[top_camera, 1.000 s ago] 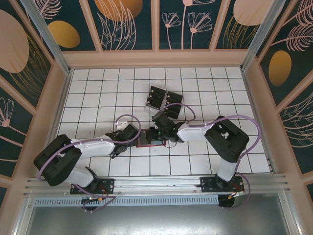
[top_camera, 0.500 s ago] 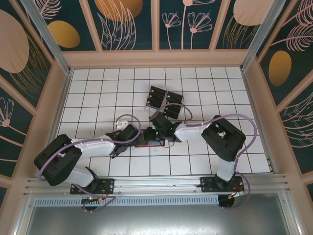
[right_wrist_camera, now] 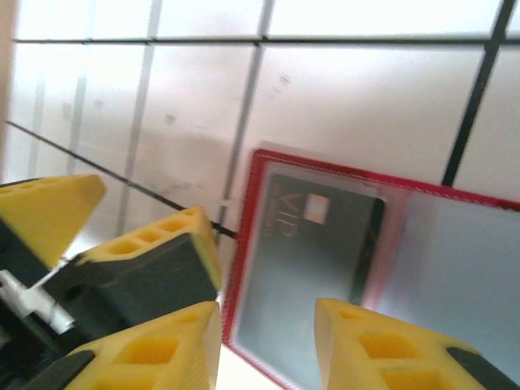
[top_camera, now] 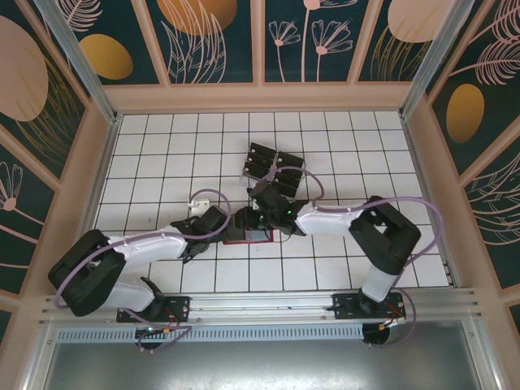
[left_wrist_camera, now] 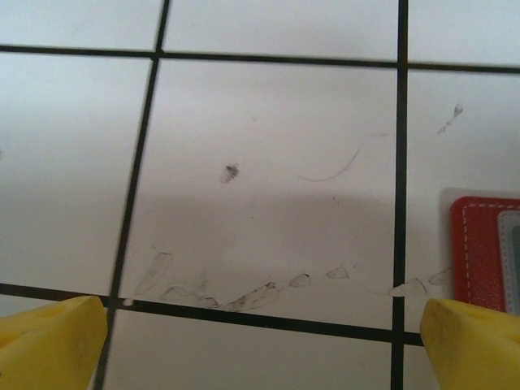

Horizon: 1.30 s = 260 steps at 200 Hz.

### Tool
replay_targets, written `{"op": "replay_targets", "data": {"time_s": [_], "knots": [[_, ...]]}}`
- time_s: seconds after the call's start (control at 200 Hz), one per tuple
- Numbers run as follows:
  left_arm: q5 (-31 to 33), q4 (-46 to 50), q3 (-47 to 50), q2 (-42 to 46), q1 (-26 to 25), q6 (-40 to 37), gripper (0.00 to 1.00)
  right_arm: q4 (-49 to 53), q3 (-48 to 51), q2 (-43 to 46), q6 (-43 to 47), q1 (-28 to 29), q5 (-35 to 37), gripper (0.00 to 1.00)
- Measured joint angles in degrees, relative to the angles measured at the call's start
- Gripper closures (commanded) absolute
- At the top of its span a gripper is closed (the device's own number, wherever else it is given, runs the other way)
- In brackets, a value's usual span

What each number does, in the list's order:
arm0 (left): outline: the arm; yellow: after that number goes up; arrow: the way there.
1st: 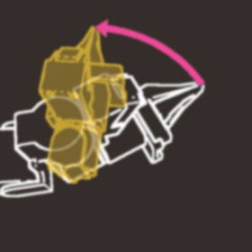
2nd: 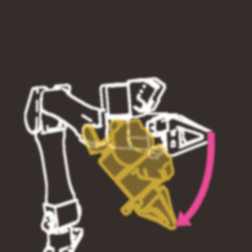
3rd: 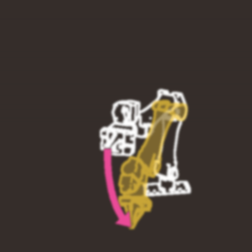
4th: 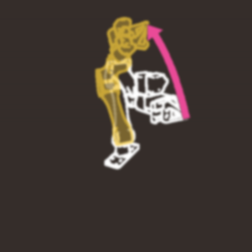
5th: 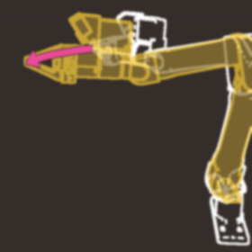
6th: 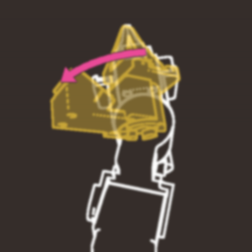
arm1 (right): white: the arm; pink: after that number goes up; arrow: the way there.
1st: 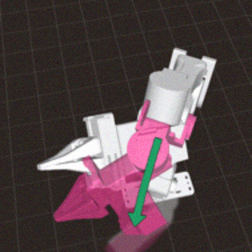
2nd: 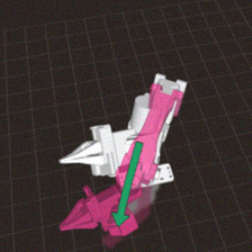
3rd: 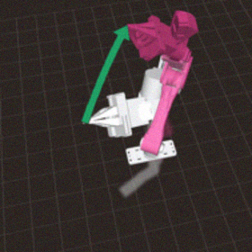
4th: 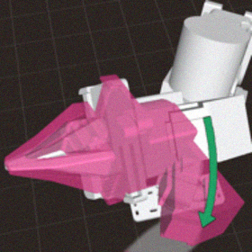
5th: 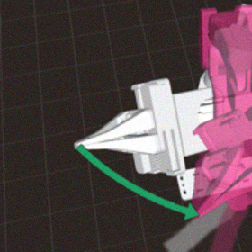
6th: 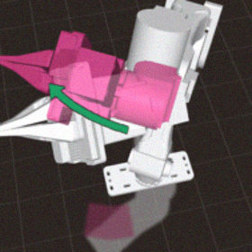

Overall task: Put the credit cards into the card holder
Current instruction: Insert the credit card into the card slot, then flip over the card slot in the card holder.

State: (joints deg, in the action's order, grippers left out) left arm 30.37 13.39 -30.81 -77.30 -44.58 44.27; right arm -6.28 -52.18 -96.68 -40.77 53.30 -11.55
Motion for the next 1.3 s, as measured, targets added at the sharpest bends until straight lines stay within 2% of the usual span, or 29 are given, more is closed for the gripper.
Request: {"op": "replay_targets", "data": {"time_s": [0.155,0.35,0.756,1.301], "knots": [[1.9,3.0,-2.1,4.5,0.0,-0.1,0.01,0.7,1.6,6.5,1.0,-1.3,1.1,0.6],[1.6,3.3,-5.0,5.5,0.0,-1.4,0.01,3.5,3.8,7.7,4.4,-4.9,2.8,0.58],[-5.3,-0.8,-5.7,0.7,0.0,-2.6,0.01,5.4,4.0,4.1,7.9,-5.5,3.1,0.58],[-10.9,-6.3,-1.3,1.2,0.0,-3.0,0.01,2.1,5.0,-1.1,6.2,-5.4,1.4,0.57]]}}
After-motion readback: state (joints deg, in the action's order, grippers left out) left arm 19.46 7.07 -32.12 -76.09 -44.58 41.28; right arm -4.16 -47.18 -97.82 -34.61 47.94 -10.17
